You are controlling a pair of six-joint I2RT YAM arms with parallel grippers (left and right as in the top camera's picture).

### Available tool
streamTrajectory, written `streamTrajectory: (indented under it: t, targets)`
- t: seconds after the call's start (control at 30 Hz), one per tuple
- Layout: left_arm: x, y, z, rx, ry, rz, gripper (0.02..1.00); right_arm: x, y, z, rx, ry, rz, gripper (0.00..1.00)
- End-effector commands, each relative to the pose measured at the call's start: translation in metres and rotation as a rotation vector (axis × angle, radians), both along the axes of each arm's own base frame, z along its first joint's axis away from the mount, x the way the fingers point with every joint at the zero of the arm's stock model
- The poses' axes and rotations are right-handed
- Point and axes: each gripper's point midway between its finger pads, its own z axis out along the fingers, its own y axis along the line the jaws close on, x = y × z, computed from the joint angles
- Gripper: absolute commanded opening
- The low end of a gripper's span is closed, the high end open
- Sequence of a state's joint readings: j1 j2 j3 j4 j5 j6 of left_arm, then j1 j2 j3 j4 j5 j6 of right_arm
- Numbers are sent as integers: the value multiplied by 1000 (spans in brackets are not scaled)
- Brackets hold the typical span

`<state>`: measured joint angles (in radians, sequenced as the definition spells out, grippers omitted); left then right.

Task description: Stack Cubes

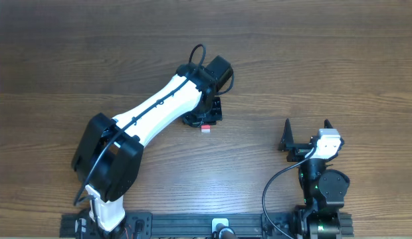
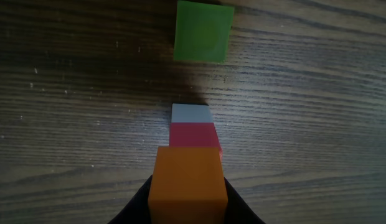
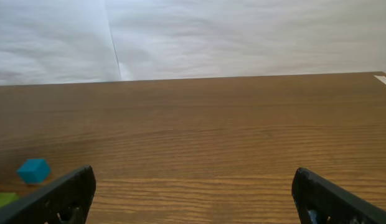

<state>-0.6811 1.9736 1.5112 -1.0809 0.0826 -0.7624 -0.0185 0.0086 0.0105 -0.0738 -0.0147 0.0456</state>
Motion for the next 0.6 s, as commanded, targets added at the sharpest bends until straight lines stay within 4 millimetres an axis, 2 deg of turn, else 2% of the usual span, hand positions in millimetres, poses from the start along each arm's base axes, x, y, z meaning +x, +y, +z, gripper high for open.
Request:
streamTrajectory:
  t: [0.03, 0.6]
  targets:
    - [3, -6, -1, -20, 5, -14, 172, 0, 0, -2, -2, 3, -3, 993]
    - [-2, -12, -1, -24, 8, -37, 176, 0, 0, -2, -2, 3, -3, 991]
